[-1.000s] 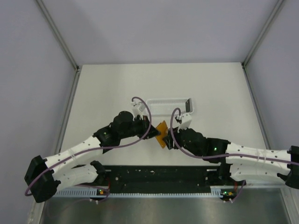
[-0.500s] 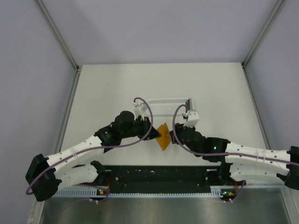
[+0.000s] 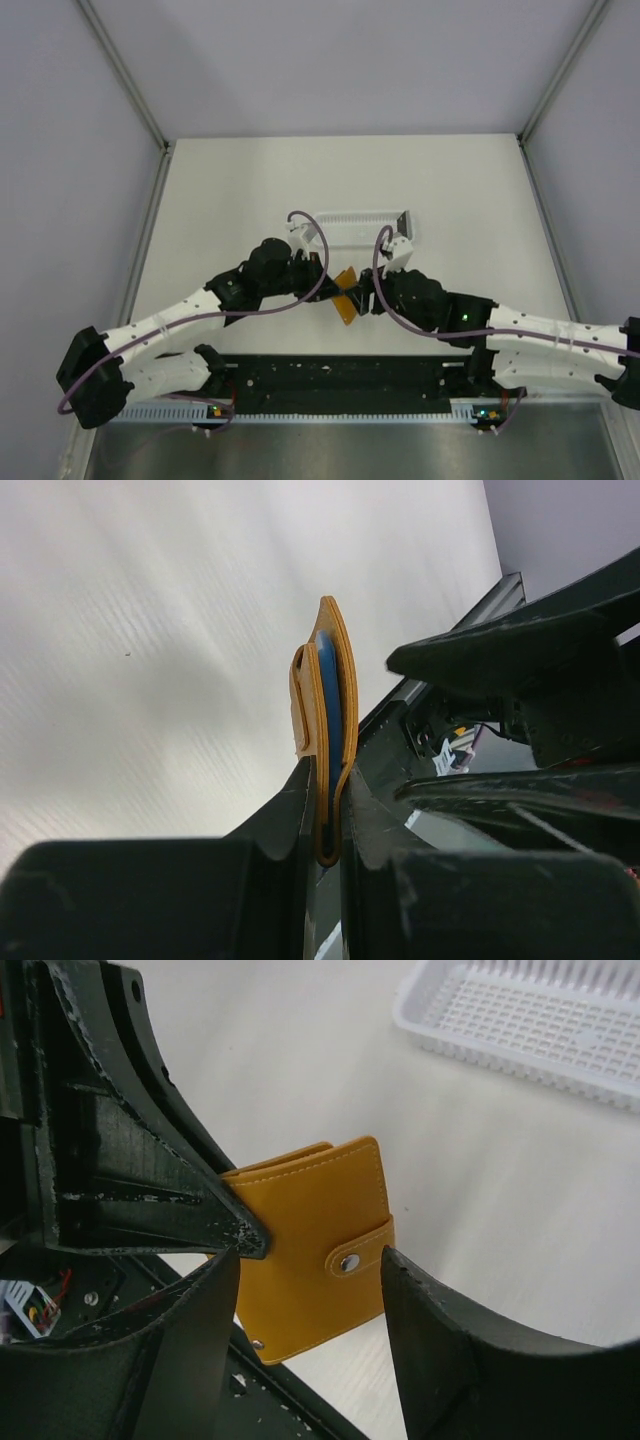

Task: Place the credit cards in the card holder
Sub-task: Open the card holder.

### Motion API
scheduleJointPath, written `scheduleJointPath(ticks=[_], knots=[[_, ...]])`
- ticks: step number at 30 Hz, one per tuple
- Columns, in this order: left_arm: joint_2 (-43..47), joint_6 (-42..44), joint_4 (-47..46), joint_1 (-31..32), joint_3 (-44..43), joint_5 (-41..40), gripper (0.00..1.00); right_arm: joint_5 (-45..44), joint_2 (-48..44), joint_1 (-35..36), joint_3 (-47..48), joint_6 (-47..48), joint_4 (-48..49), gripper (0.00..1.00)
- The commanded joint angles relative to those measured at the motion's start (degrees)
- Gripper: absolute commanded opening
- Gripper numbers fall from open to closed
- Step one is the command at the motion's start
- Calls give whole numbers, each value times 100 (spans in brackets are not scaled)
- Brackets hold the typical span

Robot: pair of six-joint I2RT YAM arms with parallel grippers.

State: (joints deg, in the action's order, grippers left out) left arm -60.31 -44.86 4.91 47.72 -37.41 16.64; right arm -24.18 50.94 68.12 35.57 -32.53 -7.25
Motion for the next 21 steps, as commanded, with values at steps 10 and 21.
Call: scheduleJointPath(ticks=[10, 21], knots=[[125, 30, -209, 9, -250, -12, 0, -613, 742, -35, 284, -367, -233, 49], [125, -58, -394, 0, -188, 173, 0, -1457, 856, -106, 292, -728, -988, 45]])
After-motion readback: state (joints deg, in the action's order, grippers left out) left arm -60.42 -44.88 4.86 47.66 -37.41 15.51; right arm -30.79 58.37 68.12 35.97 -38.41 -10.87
